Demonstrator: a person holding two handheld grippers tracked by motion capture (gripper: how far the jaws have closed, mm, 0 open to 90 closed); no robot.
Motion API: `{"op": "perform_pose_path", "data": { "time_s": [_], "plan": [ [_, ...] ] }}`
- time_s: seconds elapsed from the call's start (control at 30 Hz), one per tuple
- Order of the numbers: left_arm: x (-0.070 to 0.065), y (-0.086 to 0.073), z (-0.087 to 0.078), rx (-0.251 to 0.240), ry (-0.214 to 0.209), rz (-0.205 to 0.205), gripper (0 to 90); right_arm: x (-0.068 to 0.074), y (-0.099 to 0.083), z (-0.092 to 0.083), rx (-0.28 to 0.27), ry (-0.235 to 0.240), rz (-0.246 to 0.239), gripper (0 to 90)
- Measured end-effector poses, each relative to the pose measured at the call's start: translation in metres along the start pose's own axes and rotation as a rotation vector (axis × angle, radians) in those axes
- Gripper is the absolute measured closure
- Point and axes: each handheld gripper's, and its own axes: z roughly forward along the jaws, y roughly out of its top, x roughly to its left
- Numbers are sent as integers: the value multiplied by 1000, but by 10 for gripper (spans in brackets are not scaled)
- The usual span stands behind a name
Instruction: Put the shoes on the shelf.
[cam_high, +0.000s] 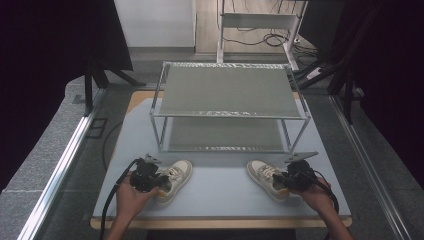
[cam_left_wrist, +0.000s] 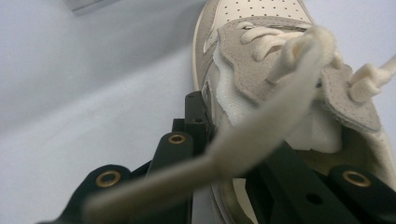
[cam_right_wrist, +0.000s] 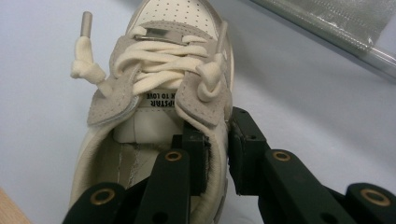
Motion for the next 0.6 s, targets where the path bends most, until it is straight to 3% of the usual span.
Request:
{"op": "perform_pose_path", "data": {
  "time_s": [0.27, 0.6],
  "plan": [
    [-1, 6, -4, 7, -21, 21, 830, 1, 4, -1, 19, -15, -24, 783],
    [3, 14, -15, -45, -101, -10, 832, 4, 10, -3, 8, 1, -15, 789]
  ]
}}
